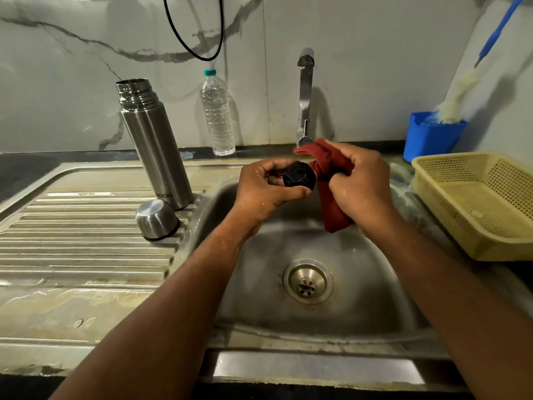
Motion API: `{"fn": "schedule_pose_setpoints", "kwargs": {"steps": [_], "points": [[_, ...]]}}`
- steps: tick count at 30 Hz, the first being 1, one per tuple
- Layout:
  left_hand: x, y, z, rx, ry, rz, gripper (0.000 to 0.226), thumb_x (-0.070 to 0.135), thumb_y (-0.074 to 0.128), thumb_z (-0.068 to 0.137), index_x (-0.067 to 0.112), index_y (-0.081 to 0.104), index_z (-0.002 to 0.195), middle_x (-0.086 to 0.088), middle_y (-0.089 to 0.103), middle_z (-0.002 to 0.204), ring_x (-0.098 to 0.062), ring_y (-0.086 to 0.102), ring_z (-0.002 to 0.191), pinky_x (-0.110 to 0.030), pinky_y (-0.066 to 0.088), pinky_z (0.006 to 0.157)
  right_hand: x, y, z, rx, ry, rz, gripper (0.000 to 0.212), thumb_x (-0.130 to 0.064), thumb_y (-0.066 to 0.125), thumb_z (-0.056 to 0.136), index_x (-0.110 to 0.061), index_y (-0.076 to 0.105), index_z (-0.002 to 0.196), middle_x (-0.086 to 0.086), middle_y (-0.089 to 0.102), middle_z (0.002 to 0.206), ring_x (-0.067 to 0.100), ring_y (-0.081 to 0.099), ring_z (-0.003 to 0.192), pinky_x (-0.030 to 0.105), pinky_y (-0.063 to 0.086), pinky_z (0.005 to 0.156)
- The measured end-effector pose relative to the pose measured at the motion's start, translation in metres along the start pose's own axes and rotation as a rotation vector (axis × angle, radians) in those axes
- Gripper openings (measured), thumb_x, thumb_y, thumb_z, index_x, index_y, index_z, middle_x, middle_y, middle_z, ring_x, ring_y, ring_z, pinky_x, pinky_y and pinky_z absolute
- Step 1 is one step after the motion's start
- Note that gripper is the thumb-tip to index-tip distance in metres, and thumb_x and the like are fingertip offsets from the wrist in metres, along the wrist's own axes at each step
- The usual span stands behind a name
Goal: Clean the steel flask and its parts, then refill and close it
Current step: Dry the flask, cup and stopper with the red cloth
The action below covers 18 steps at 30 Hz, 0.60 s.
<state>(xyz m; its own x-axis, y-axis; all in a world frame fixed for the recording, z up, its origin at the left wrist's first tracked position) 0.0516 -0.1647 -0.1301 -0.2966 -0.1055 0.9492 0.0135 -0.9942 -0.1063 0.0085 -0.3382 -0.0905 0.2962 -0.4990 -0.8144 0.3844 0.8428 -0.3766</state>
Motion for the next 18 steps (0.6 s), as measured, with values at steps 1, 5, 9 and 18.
{"fn": "schedule_pose_setpoints", "kwargs": {"steps": [1, 5, 9, 18], "points": [[-0.001, 0.000, 0.000, 0.015, -0.004, 0.018, 0.057, -0.001, 0.099, 0.060, 0.015, 0.078, 0.111, -0.001, 0.082, 0.101, -0.026, 0.078, 0.099, -0.044, 0.063, 0.096, -0.003, 0.002, -0.002, -0.035, -0.103, -0.067, 0.069, 0.012, 0.058, 0.078, -0.024, 0.068, 0.136, -0.005, 0.072, 0.124, 0.012, 0.066, 0.118, 0.025, 0.050, 0.106], [-0.004, -0.007, 0.002, 0.084, 0.000, 0.087, 0.056, 0.013, 0.103, 0.057, 0.019, 0.081, 0.108, 0.003, 0.082, 0.098, -0.016, 0.078, 0.096, -0.041, 0.063, 0.094, -0.005, 0.014, -0.013, -0.247, -0.379, -0.398, 0.069, 0.010, 0.065, 0.084, -0.020, 0.059, 0.145, 0.014, 0.057, 0.148, 0.034, 0.054, 0.135, 0.044, 0.044, 0.116], [0.001, -0.006, -0.001, 0.071, 0.004, 0.089, 0.057, 0.013, 0.103, 0.057, 0.014, 0.081, 0.109, 0.005, 0.081, 0.090, -0.009, 0.077, 0.085, -0.033, 0.064, 0.087, -0.007, 0.011, -0.011, -0.195, -0.349, -0.501, 0.069, 0.004, 0.066, 0.088, -0.022, 0.053, 0.150, 0.014, 0.055, 0.150, 0.034, 0.051, 0.136, 0.046, 0.044, 0.114], [0.003, -0.009, 0.001, 0.118, 0.006, -0.034, 0.060, 0.011, 0.102, 0.060, 0.013, 0.079, 0.115, -0.002, 0.082, 0.100, -0.008, 0.067, 0.082, -0.031, 0.062, 0.084, 0.001, -0.003, -0.007, -0.064, -0.058, -0.348, 0.066, 0.005, 0.068, 0.085, -0.024, 0.060, 0.144, 0.005, 0.069, 0.133, 0.023, 0.064, 0.120, 0.036, 0.052, 0.105]]}}
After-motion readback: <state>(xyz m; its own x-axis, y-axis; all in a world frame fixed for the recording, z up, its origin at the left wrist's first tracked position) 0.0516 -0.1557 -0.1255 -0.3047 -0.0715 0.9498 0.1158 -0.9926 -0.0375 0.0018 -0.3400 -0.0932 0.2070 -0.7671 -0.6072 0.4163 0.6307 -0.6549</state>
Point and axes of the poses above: each hand's wrist, its own z-axis towards the middle knuckle, its own y-axis out of the palm, x = y × z, the point moved 1 cm from there along z, towards the middle knuckle
